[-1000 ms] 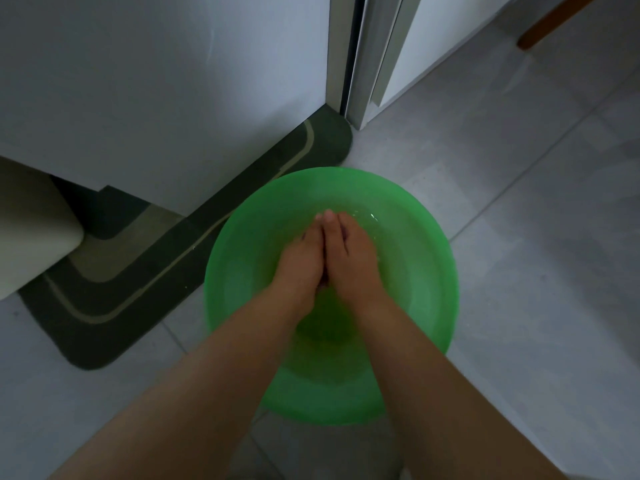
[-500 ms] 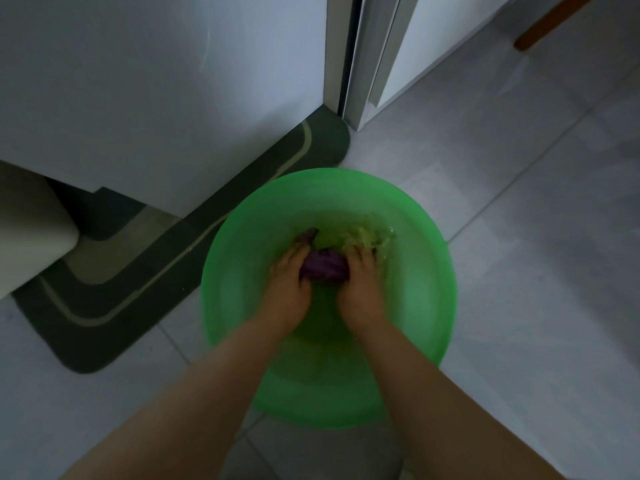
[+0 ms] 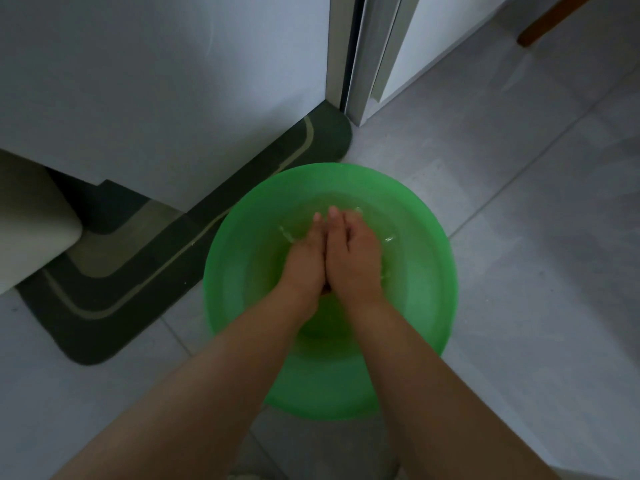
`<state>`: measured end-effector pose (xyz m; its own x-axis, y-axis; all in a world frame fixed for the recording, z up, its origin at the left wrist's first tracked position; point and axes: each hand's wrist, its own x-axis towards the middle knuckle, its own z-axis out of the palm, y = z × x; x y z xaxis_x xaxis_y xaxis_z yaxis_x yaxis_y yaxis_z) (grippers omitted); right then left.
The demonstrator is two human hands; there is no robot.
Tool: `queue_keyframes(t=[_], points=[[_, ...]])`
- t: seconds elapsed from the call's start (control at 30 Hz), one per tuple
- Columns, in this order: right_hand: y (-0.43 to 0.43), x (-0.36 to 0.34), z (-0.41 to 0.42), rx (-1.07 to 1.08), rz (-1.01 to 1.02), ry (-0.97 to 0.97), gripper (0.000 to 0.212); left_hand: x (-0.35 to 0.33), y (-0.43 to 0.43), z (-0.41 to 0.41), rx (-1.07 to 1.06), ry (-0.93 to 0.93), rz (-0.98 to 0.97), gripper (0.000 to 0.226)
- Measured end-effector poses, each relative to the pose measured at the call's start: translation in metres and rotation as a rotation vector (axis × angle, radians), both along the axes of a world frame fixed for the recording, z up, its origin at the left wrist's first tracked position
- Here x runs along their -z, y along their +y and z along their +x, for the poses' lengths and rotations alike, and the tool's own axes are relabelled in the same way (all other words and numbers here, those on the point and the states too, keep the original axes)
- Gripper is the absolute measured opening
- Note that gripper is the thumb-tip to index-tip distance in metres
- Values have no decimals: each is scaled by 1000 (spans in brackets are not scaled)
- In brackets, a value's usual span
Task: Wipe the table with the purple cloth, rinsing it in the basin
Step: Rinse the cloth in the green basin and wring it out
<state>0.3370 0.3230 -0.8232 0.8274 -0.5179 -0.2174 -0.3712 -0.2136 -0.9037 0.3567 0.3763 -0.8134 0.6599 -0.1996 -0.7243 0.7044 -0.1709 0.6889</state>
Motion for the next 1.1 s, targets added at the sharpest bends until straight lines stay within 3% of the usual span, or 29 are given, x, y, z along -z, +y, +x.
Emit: queue_keyframes(t=[0.07,0.1,0.17,0.2,0.27,0.37,0.43,0.53,0.63,0.73,0.87,0.93,1.0,1.1], points=[[-7,-1,1,-114,-39,47,31,3,3,4,82,-76,90,51],[-11,3,0,-160,-50,75,27,7,7,5,191,-201,193,46],[-19,18,-10,-205,-165,176,20,21,22,7,477,-504,531,32],[-24,27,-17,-214,-255,268,30,28,31,6,614,-594,708,31],[-26,41,-33,-224,-406,447,50,41,46,1,864,-632,938,49],[-15,57,-50,-500,-564,404,46,51,53,-3,1061,-683,1017,60],[-12,62,-51,-579,-480,362,38,53,53,-1,1066,-741,935,69],[-16,45,-36,-361,-222,394,31,57,53,4,1001,-867,619,86],[-17,14,-14,-175,216,325,32,53,47,6,823,-617,303,93],[-23,-20,4,9,549,219,33,41,40,16,486,-323,9,60],[-54,-42,9,120,983,22,24,21,37,35,419,-229,-88,16],[-70,-36,0,141,1069,0,16,10,36,45,311,-190,-110,11],[-75,-18,-15,116,1046,84,15,2,36,52,218,-137,-249,17],[-59,8,-31,74,1032,254,37,-10,29,51,168,-15,-523,29]])
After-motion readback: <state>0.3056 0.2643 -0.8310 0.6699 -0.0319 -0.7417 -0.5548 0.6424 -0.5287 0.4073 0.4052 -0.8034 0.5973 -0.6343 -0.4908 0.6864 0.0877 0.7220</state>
